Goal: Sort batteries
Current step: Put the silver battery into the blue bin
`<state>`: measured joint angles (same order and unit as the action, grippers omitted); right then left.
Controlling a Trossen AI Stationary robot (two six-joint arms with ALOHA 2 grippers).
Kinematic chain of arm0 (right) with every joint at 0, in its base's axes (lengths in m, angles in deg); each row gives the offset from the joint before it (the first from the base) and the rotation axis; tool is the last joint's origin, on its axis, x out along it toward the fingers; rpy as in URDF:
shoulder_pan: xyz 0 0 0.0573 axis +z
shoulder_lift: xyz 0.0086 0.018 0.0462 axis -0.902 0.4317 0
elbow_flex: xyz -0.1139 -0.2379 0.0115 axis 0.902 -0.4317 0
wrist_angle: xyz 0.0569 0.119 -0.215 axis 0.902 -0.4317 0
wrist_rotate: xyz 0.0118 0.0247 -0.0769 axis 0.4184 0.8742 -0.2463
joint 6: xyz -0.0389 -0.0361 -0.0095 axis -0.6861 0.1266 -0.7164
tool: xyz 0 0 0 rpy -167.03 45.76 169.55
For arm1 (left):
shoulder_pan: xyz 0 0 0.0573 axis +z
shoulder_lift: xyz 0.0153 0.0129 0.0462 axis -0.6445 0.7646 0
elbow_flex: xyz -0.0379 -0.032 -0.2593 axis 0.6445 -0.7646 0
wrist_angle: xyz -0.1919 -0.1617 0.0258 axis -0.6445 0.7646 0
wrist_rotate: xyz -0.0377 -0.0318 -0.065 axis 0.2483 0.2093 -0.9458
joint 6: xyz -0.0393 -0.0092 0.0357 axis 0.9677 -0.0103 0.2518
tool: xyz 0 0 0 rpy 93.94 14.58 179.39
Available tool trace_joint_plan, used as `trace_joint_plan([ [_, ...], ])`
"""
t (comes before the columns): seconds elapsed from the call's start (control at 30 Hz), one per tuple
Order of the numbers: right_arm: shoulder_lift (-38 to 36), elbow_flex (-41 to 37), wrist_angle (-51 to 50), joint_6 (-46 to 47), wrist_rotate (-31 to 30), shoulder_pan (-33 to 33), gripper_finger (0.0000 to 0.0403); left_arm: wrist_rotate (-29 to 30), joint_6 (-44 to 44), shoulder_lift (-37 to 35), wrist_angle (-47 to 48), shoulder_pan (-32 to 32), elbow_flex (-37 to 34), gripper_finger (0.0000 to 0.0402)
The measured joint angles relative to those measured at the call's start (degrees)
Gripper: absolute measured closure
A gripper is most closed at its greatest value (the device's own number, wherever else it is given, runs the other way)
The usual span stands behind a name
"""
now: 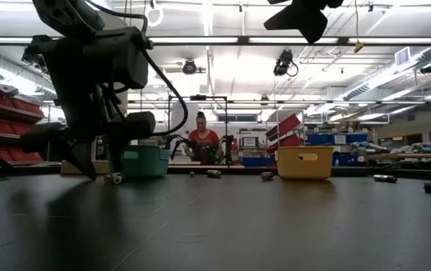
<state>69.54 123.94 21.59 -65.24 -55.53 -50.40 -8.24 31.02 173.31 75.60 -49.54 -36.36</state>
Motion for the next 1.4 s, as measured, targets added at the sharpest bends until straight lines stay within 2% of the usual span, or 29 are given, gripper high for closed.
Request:
trace_joint_plan([
  [0.2, 0.0, 0.0, 0.2, -1.7, 0.0, 0.0, 0.0177, -0.8, -1.0, 0.3, 1.4, 0.0, 0.0, 0.0245],
  [0.47, 0.0, 0.0, 0.1, -2.3, 0.0, 0.0, 0.0187, -1.9, -5.5, 0.3, 2.5, -0.6, 0.1, 0.0377],
  [0.8, 0.0, 0.0, 0.2, -5.2, -0.7, 0.0, 0.019, -6.5, -8.5, -1.9, 6.0, -4.3, 0.3, 0.0378],
  [0.9, 0.0, 0.0, 0.5, -5.3, -1.5, 0.0, 0.0191, -7.8, -8.5, -3.4, 8.8, -5.7, 1.1, 0.0391],
  [1.1, 0.0, 0.0, 1.1, -3.4, -1.9, 0.0, 0.0192, -6.5, -8.2, -6.7, 12.2, -8.5, 1.5, 0.0396],
  [1.2, 0.0, 0.0, 1.5, -2.2, -1.9, 0.0, 0.0194, -6.5, -8.2, -8.1, 12.6, -9.8, 1.5, 0.0385],
  [1.3, 0.0, 0.0, 1.8, -1.7, -1.9, 0.0, 0.0194, -3.5, -8.2, -9.8, 13.1, -12.1, 2.1, 0.036],
  [1.4, 0.0, 0.0, 1.8, -1.6, -1.9, 0.0, 0.0194, 5.2, -6.4, -11.2, 12.8, -16.2, 3.0, 0.0336],
])
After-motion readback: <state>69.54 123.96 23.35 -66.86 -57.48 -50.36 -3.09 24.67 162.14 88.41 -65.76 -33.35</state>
